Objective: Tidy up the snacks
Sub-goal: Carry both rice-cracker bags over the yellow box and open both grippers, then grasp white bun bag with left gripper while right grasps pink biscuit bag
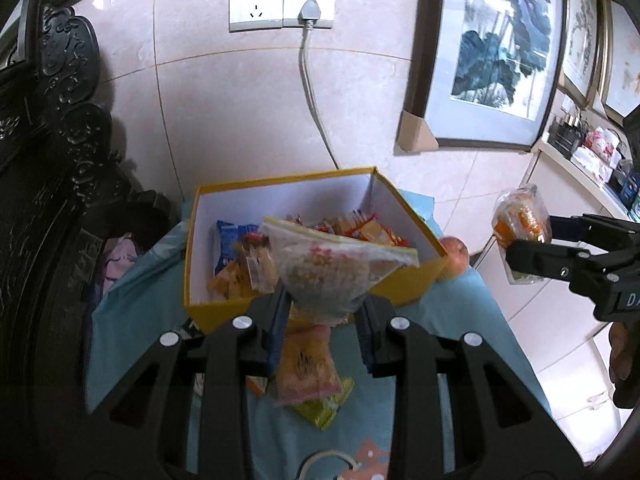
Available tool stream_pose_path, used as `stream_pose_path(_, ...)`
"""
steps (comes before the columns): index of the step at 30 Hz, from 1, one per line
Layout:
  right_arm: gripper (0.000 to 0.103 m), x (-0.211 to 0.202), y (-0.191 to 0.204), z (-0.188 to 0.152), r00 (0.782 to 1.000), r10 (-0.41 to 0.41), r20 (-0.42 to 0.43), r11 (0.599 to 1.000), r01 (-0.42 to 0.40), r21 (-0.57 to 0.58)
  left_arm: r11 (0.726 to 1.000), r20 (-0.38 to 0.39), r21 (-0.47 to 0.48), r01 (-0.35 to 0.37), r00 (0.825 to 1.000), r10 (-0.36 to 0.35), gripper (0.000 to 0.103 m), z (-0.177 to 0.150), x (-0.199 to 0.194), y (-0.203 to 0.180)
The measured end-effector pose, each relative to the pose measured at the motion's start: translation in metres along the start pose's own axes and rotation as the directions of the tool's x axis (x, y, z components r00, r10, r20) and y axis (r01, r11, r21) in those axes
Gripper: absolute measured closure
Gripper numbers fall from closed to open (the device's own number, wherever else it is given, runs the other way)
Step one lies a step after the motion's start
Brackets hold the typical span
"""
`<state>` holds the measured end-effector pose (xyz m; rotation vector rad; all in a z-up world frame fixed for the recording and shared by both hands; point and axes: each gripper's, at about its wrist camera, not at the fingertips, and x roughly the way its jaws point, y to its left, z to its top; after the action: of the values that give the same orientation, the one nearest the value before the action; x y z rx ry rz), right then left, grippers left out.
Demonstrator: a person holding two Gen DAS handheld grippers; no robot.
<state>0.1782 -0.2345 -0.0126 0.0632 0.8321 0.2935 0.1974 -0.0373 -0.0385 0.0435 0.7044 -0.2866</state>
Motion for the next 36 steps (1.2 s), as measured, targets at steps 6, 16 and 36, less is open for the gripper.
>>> stream_pose_path(6,0.027,0.027,-0.005,0.044,1.000,-0.019,0.013,0.999,0.020,-0.026,1.000,0.002,0.000,-0.021,1.000,0.021,0.073,0.038,0.034,0.006)
stream_pose_path(16,0.014,0.106,-0.027,0.078,0.995,-0.054,-0.084,0.998,0.052,-0.030,0.993,-0.144,-0.052,-0.109,0.984,0.101,0.002,0.072,0.124,0.040)
stream_pose_path(36,0.014,0.197,0.072,-0.072,0.932,0.025,-0.362,0.995,-0.059,-0.085,0.879,-0.302,-0.204,-0.432,0.882,0.363,0.002,-0.119,0.090,0.159)
